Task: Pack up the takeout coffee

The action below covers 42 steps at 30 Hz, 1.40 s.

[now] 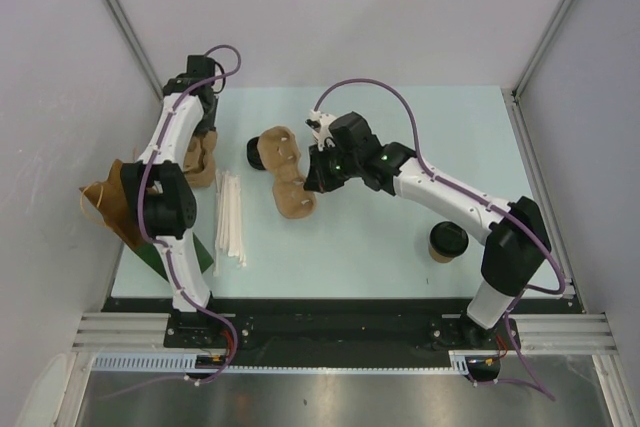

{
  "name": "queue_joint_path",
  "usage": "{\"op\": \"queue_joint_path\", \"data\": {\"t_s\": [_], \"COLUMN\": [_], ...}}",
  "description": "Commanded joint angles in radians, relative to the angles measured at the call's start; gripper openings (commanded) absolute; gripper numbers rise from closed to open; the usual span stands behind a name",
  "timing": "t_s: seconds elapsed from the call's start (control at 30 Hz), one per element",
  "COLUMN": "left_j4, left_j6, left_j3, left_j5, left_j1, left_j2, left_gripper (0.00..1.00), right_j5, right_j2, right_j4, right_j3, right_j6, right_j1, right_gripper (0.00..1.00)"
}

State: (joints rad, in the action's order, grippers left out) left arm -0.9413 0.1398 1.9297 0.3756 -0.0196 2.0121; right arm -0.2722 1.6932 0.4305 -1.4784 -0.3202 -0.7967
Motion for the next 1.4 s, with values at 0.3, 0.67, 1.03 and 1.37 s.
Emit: {"op": "queue_joint_path", "data": {"t_s": [0.3,0.67,1.03,1.37], "left_j4": [0.016,-0.033,-0.025,0.019], "left_j6": [-0.062,-0.095,-0.039,0.033], "left_j3": [-0.034,0.018,0.066,0.072], "left_j5": [0.065,0.000,-0.072,-0.050], "left_j1": [0.017,0.041,0.029,0.029], "left_j2": [0.028,0.022,-0.067,-0.023], "left_gripper": [0.02,0.54,0.56,0.52], "right_j5": [-0.030,-0.130,-0.286,-0.295], "right_j2": [-0.053,-0.104,-0.142,-0.168], "right_j4": [-0.035,-0.058,-0.073,-0.081], "right_j3": [-0.002,-0.022,-0.099,-0.066], "right_j6": [-0.007,0.029,0.030,0.018], "right_j1": [0.010,0.034,0.132,0.180], "right_gripper": [0.00,0.00,0.00,0.00]}}
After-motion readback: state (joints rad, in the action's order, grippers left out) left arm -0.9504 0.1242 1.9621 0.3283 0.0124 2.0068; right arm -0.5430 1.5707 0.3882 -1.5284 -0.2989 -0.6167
